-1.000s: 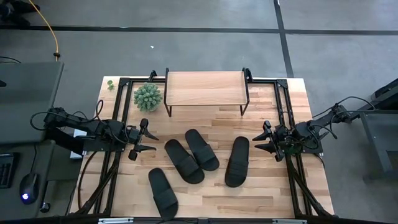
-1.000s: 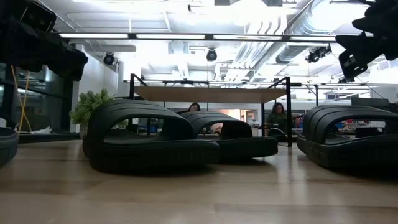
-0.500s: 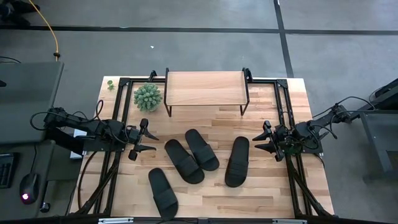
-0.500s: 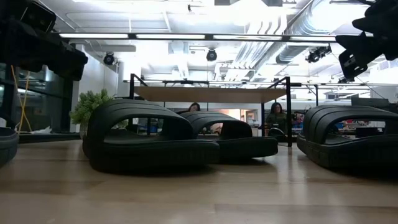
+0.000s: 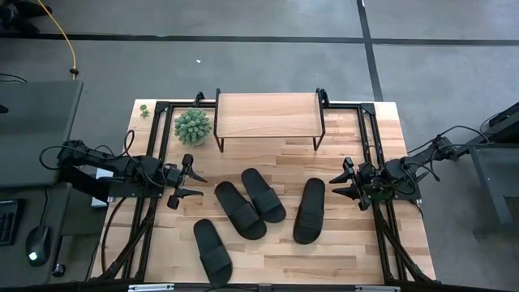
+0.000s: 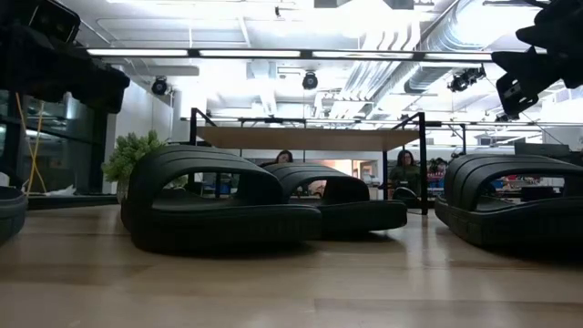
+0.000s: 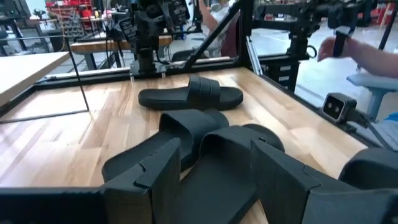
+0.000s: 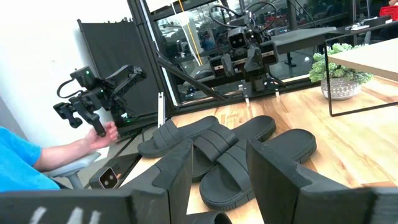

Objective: Pick and place slides into the shelf
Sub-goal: Put the black slide on the shelf

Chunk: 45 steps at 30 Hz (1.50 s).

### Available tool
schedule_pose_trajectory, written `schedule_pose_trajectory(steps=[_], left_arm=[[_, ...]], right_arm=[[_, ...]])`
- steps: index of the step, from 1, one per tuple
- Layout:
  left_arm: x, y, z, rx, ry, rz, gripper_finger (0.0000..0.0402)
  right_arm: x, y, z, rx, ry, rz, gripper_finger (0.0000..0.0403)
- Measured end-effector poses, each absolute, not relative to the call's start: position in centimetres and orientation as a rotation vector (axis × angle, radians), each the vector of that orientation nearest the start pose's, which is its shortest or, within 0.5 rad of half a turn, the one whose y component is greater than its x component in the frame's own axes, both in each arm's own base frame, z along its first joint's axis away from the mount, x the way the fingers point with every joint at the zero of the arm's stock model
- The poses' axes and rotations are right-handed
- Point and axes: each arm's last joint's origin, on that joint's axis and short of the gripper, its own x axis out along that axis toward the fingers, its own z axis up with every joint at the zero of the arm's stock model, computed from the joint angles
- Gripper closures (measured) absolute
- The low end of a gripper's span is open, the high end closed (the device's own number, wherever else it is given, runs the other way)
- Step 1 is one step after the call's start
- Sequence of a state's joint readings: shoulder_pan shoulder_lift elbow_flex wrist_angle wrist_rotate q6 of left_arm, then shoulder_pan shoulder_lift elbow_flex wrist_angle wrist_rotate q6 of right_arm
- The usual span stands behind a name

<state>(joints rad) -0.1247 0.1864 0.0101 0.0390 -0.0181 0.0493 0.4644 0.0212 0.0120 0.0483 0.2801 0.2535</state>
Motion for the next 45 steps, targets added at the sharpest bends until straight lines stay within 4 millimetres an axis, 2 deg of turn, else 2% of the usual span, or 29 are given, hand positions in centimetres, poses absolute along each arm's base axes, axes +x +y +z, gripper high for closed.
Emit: schedule_pose_trajectory(steps=[15,22,28,36,41,45], left_arm=[[10.8,-1.3,15.8,0.053,0.106,-0.109,0.0224],[10.8,-1.3,16.2,-0.007,0.069,-0.092,0.0224],[10.8,-1.2,17.3,-0.094,-0.041,-0.059,0.0224],[10.5,-1.0,19.2,-0.066,-0.244,-0.029,0.0224],[10.4,-0.9,20.5,-0.067,-0.288,-0.001,0.0224],[10.2,-0.6,21.9,-0.104,-0.283,0.113,0.0224]], right_arm=[[9.0,3.6,17.1,0.267,-0.013,0.188,0.0261],[9.0,3.6,17.4,0.282,-0.05,0.177,0.0261],[9.0,3.5,17.9,0.3,-0.097,0.179,0.0261],[9.0,3.4,18.1,0.31,-0.119,0.142,0.0261],[9.0,3.2,18.1,0.266,-0.13,0.065,0.0261],[9.0,3.1,18.3,0.219,-0.158,0.028,0.0261]])
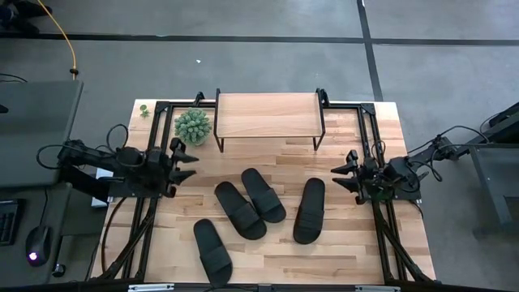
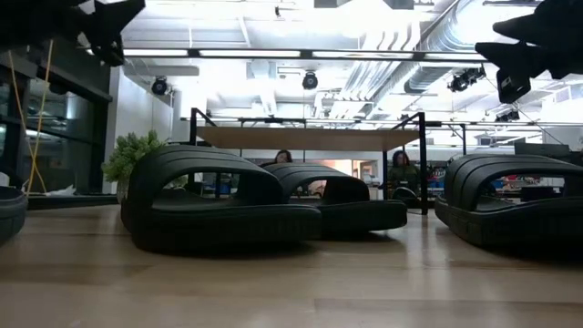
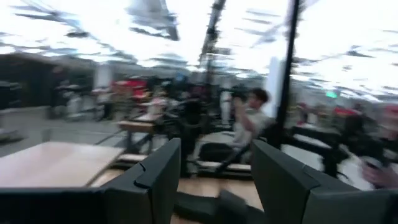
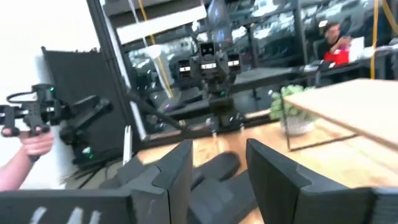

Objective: Pick and place slides into the shelf
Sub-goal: Put the black slide on the shelf

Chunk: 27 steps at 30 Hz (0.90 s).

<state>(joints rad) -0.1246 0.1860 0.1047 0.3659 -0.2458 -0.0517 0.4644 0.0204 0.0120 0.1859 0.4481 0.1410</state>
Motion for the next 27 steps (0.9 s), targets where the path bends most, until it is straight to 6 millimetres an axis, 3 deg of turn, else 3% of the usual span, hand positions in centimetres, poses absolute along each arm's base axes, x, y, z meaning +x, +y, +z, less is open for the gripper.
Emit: schedule_pose_trajectory(steps=[4,10,18,27], left_arm=[[9.9,-0.2,23.1,-0.19,-0.27,0.217,0.0224],[9.4,-0.1,24.8,-0.311,-0.224,0.222,0.0224],[8.8,0.0,26.6,-0.339,-0.228,0.221,0.0224],[8.7,-0.1,26.9,-0.284,-0.245,0.206,0.0224]], right_arm=[[8.8,3.0,19.0,0.201,-0.219,0.009,0.0261],[8.4,2.7,21.0,0.156,-0.282,-0.005,0.0261],[8.5,2.7,25.6,0.047,-0.249,-0.028,0.0261],[11.4,4.2,31.6,-0.152,-0.077,-0.049,0.0261]])
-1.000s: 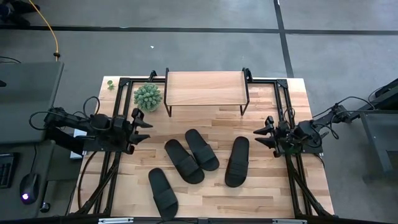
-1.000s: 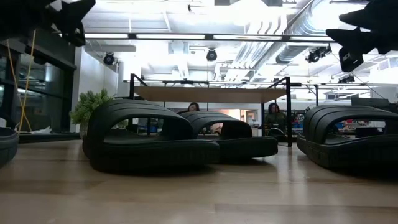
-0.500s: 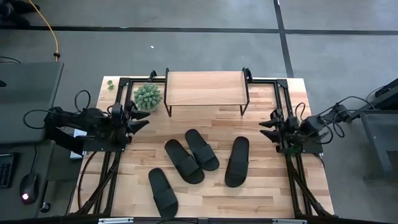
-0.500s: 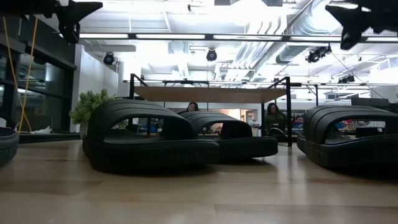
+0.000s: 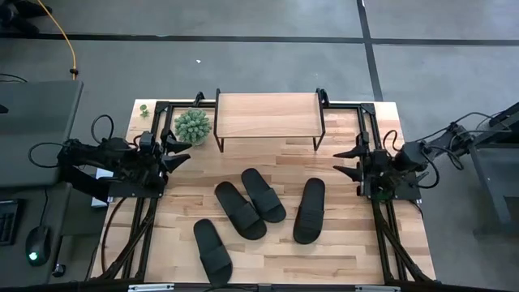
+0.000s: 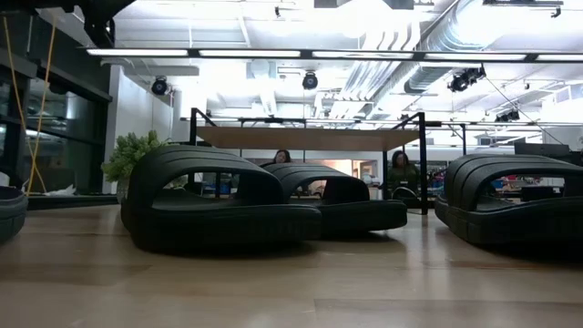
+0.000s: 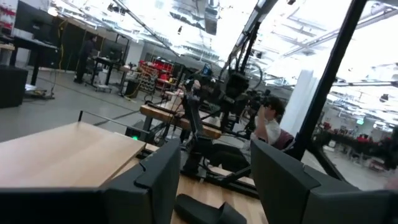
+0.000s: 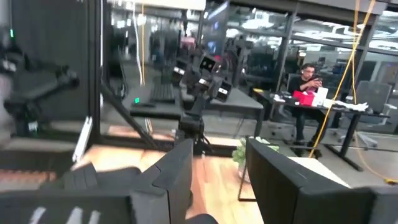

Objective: Pick and place slides into the shelf
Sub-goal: Put the black slide on the shelf

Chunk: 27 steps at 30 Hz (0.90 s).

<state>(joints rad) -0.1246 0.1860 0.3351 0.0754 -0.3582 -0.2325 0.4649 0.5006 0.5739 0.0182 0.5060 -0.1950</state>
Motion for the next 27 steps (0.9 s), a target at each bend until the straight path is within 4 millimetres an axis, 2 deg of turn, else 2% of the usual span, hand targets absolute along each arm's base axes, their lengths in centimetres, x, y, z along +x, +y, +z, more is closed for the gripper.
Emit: schedule_pose_trajectory(steps=[10,17,22,27], left_arm=[[8.6,-0.1,27.3,-0.26,-0.287,0.202,0.0224],[8.6,-0.1,27.3,-0.278,-0.288,0.198,0.0224],[8.6,0.0,27.3,-0.281,-0.291,0.204,0.0224],[8.6,0.0,27.4,-0.282,-0.294,0.229,0.0224]], right_arm=[[15.1,5.8,38.8,-0.3,0.143,-0.082,0.0261],[17.4,6.8,42.4,-0.391,0.293,-0.138,0.0261],[18.7,7.3,43.2,-0.422,0.413,-0.192,0.0261],[20.5,8.0,42.0,-0.525,0.529,-0.276,0.0261]])
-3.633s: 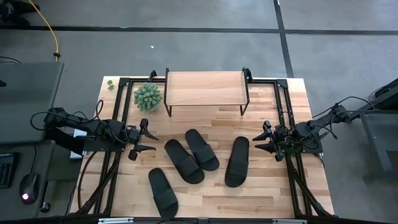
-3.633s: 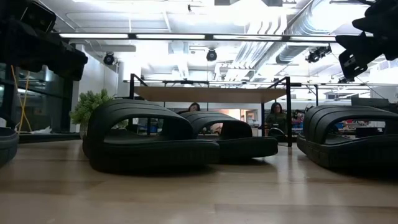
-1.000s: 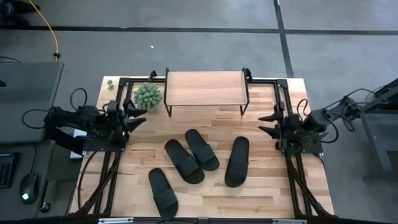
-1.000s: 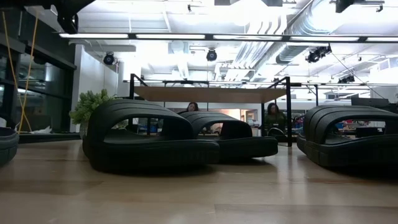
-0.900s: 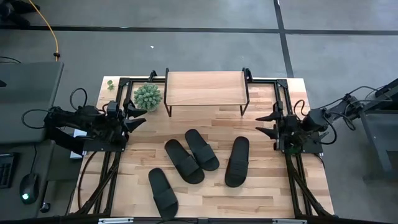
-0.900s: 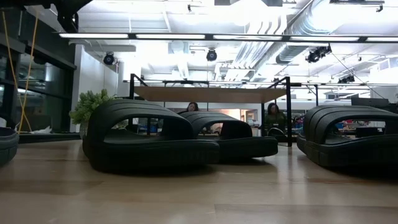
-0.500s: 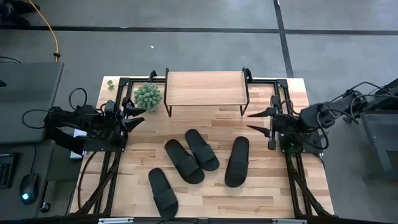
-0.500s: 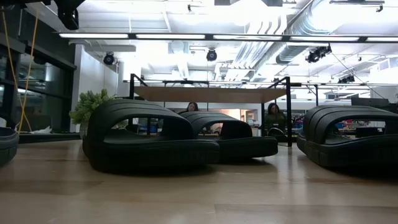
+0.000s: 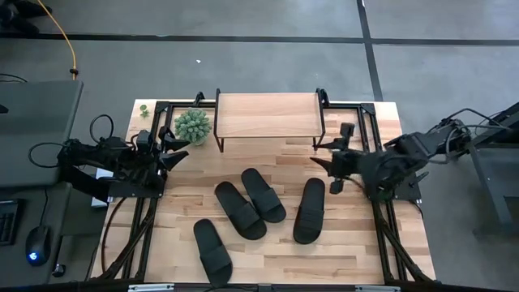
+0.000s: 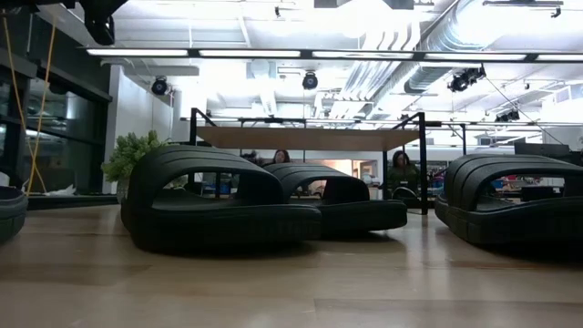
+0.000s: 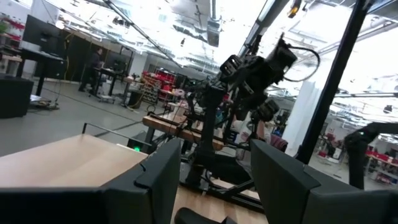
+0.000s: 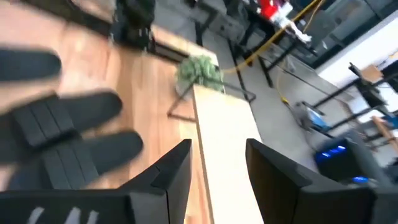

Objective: Pick and place slides into the shelf
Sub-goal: Put the black slide on the shelf

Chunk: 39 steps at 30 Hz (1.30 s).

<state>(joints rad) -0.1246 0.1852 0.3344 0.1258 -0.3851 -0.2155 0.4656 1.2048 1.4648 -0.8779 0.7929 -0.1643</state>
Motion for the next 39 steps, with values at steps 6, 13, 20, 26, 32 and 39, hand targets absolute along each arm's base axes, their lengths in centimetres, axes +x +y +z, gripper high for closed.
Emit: schedule_pose_trajectory(steps=[6,13,20,26,32,39], left_arm=[[8.5,0.0,27.4,-0.283,-0.3,0.23,0.0224],[8.5,0.0,27.4,-0.273,-0.299,0.231,0.0224],[8.5,0.1,27.4,-0.261,-0.297,0.265,0.0224],[8.5,0.1,27.4,-0.276,-0.3,0.263,0.0224],[8.5,0.1,27.4,-0.279,-0.3,0.263,0.0224],[8.5,0.1,27.6,-0.285,-0.325,0.258,0.0224]], right_arm=[[22.9,9.5,39.9,-0.617,0.619,-0.26,0.0261],[24.5,12.3,37.4,-0.74,0.684,-0.253,0.0261],[25.0,15.2,35.6,-0.869,0.677,-0.307,0.0261],[25.2,16.3,34.8,-0.848,0.66,-0.327,0.0261],[25.4,16.3,34.7,-0.817,0.658,-0.343,0.0261],[25.6,16.0,34.7,-0.787,0.648,-0.383,0.0261]])
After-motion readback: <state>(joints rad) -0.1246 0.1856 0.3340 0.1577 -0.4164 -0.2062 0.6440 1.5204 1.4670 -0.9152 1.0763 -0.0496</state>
